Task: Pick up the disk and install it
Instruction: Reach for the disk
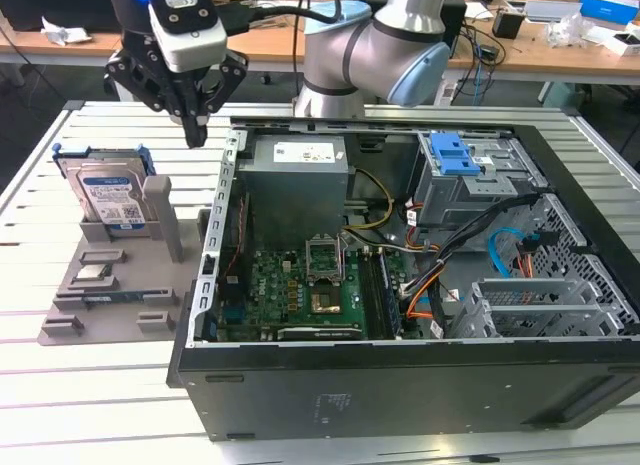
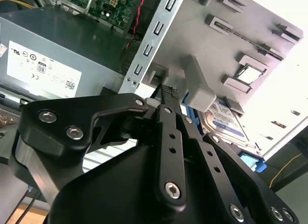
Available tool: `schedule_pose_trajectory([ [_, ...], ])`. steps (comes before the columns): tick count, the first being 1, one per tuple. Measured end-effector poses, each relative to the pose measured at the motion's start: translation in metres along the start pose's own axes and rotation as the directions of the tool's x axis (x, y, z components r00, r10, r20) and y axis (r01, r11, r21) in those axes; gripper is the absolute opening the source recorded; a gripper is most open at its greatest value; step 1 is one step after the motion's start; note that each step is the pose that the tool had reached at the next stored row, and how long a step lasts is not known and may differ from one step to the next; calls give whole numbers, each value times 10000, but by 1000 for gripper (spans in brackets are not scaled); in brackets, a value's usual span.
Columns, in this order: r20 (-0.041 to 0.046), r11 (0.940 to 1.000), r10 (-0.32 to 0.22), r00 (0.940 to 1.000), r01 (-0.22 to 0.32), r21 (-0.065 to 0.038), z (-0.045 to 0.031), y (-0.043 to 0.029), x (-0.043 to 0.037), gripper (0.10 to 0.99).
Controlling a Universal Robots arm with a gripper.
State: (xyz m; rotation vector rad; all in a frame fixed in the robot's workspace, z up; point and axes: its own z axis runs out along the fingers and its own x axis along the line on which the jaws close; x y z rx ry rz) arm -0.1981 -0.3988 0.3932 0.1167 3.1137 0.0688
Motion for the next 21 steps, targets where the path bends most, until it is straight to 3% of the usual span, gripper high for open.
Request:
schedule_pose_trajectory([
  [21,0,10000,-2,10000,2,0,-13,-38,505,106],
])
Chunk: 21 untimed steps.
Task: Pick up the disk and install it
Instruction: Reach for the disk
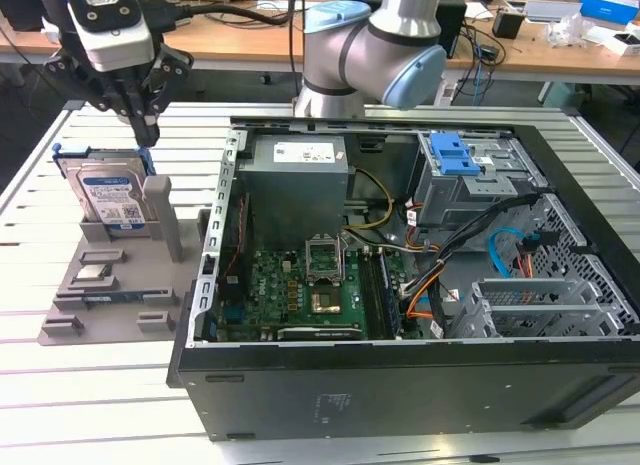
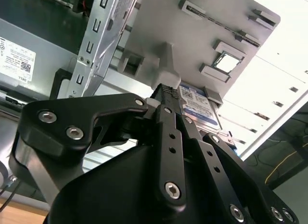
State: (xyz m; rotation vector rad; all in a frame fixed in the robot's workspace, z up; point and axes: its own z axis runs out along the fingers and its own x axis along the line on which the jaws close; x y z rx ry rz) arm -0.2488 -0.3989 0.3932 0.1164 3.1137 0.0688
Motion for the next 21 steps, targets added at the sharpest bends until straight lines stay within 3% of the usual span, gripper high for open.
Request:
schedule_pose_trajectory([
  [12,0,10000,2,10000,-2,0,-7,-21,279,106],
  [21,0,10000,1,10000,-1,0,-12,-32,432,106],
])
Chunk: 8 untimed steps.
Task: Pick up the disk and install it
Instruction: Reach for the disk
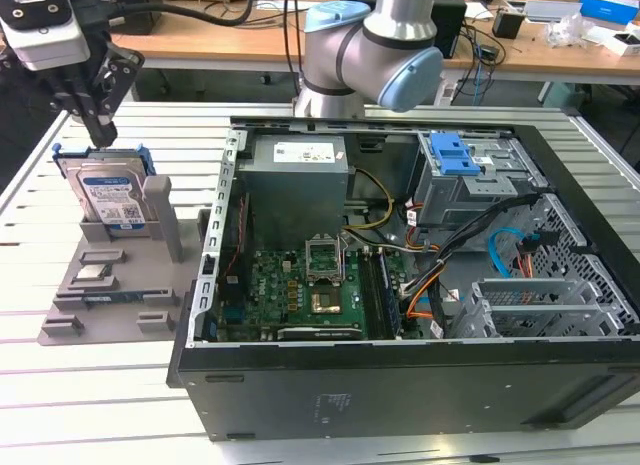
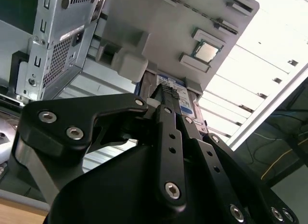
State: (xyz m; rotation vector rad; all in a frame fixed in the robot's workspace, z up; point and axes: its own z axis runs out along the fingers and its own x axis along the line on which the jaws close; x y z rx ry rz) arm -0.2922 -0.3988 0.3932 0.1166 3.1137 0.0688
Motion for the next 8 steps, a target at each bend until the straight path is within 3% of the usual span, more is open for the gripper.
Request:
schedule_pose_trajectory([
  [8,1,10000,1,10000,-1,0,-3,-10,134,106],
])
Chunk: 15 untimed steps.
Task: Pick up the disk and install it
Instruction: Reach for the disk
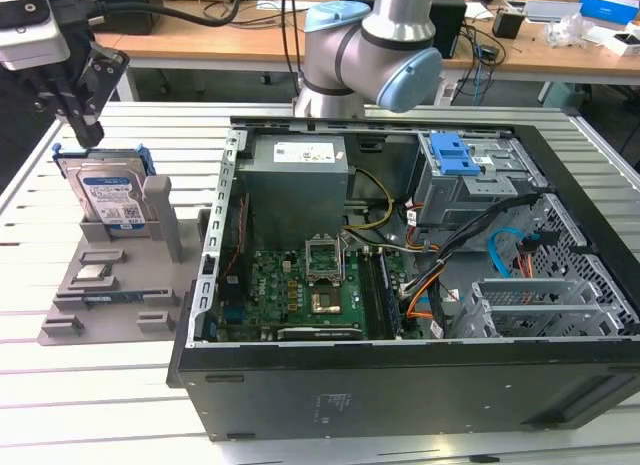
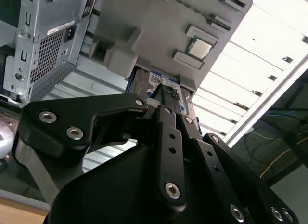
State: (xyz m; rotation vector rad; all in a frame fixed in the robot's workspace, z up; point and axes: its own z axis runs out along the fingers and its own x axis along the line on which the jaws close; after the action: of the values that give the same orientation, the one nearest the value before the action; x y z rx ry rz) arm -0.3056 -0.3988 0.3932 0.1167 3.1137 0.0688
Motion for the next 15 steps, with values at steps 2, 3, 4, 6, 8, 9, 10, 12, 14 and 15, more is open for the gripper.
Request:
schedule_pose_trajectory([
  [2,0,10000,0,10000,0,-1,-1,-2,26,106],
  [3,-1,10000,-1,10000,1,0,-1,-3,40,106],
  [4,0,10000,-1,10000,1,-1,-1,-4,54,106],
  [6,-1,10000,-1,10000,1,0,-3,-8,101,106],
  [8,0,10000,-1,10000,1,-1,-4,-10,136,106],
  [9,-1,10000,-1,10000,1,0,-4,-11,150,106],
  [10,0,10000,-1,10000,1,0,-4,-12,165,106],
  [12,-1,10000,0,10000,0,0,-6,-15,203,106],
  [14,0,10000,0,10000,0,0,-6,-18,242,106],
  [15,0,10000,-1,10000,1,0,-7,-19,257,106],
])
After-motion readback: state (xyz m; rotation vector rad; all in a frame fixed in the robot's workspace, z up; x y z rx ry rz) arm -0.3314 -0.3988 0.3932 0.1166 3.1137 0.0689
